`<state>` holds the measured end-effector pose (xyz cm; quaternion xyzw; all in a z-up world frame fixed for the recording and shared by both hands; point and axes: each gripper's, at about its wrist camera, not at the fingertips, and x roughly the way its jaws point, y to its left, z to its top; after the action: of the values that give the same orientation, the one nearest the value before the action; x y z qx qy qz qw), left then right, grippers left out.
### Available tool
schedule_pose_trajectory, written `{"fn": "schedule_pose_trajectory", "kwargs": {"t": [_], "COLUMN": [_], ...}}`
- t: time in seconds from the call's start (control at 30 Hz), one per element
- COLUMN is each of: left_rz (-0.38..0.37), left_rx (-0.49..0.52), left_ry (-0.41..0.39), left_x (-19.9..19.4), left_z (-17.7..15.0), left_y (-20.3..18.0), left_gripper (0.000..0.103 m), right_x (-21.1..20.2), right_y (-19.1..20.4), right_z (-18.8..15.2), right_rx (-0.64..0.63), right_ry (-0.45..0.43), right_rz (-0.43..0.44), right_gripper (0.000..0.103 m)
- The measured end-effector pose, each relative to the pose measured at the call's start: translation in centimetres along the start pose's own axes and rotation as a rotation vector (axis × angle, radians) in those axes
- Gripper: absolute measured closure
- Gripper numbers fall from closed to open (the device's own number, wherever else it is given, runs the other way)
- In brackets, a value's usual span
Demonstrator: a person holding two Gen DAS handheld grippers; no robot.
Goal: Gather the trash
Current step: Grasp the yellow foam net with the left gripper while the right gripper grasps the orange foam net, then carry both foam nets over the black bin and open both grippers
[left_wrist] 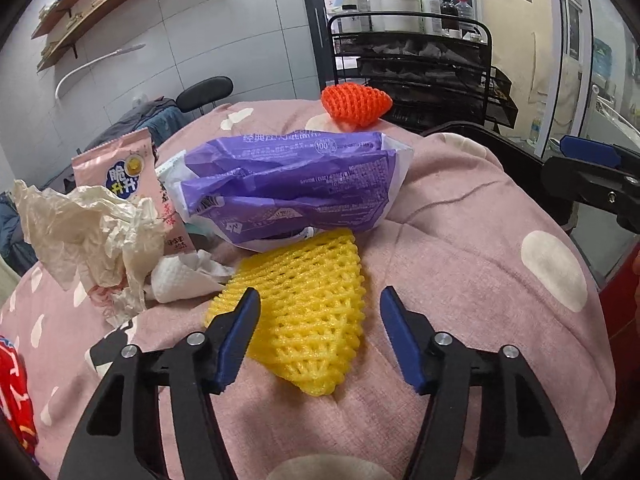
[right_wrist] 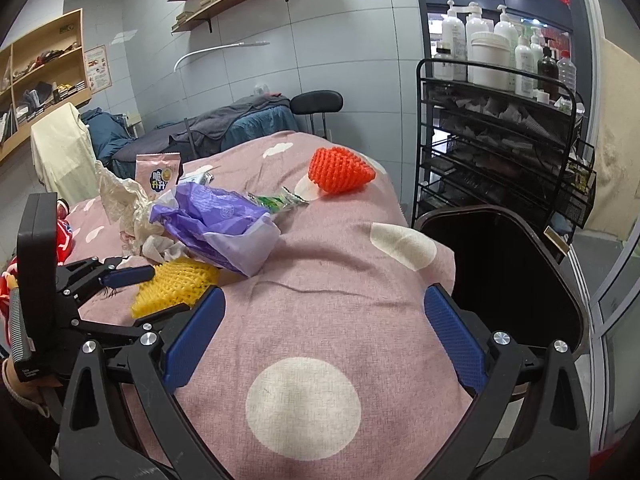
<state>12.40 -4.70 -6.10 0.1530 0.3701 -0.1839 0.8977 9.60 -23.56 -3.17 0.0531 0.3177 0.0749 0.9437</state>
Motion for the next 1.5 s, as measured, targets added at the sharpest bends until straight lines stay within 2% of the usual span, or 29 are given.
{"fn": "schedule_pose_trajectory", "kwargs": {"t": [0.07,0.27,0.4,0.47,0.67,0.83,0.97,1.1,1.2,1.27,1.37,1.5], "left_rz": [0.000,-0.012,-0.022,-0.023,-0.034,-0.036,-0.035,-0.030,-0.030,-0.032,-0.036,-0.046], "left_rx": [-0.018,-0.061,-0.094,-0.120,-0.205,-0.251,-0.276,-0.289,-0.300,-0.302,-0.300,-0.296], "left_ry": [0.014,-0.006,-0.016,-0.029,-0.091,-0.116,-0.121,-0.121,-0.118,-0.117,-0.117,-0.126], "left_x": [0.3,-0.8,-1.7,-2.4,-5.1,-6.4,-6.7,-6.7,-6.5,-6.5,-6.4,-6.6], "left_z": [-0.3,-0.7,-1.2,-1.5,-2.3,-2.6,-2.8,-3.1,-3.3,-3.3,-3.1,-3.1], "left_y": [0.2,0.7,1.2,1.5,2.2,2.7,2.8,3.0,3.1,3.1,2.9,2.5], "left_gripper": [0.059,0.079,0.082,0.083,0.083,0.083,0.083,0.083,0.083,0.083,0.083,0.083], "right_x": [0.7,2.9,4.1,4.4,6.6,10.4,14.4,17.4,19.1,20.0,20.7,20.0], "right_y": [-0.1,0.4,1.9,2.4,1.4,0.2,-0.5,-1.3,-1.2,-1.2,-1.5,-2.1], "right_z": [0.2,1.1,2.0,2.7,6.2,9.1,10.8,12.1,12.6,12.5,12.2,11.9], "right_rx": [0.005,-0.018,-0.079,-0.109,-0.096,-0.088,-0.116,-0.106,-0.141,-0.152,-0.133,-0.110], "right_ry": [0.024,0.088,0.116,0.112,0.083,0.112,0.148,0.169,0.180,0.199,0.226,0.213], "right_rz": [0.019,0.068,0.101,0.086,0.062,0.032,-0.026,-0.034,-0.055,-0.057,-0.039,-0.014], "right_gripper": [0.004,0.004,0.004,0.004,0.004,0.004,0.005,0.008,0.015,0.034,0.055,0.066]}}
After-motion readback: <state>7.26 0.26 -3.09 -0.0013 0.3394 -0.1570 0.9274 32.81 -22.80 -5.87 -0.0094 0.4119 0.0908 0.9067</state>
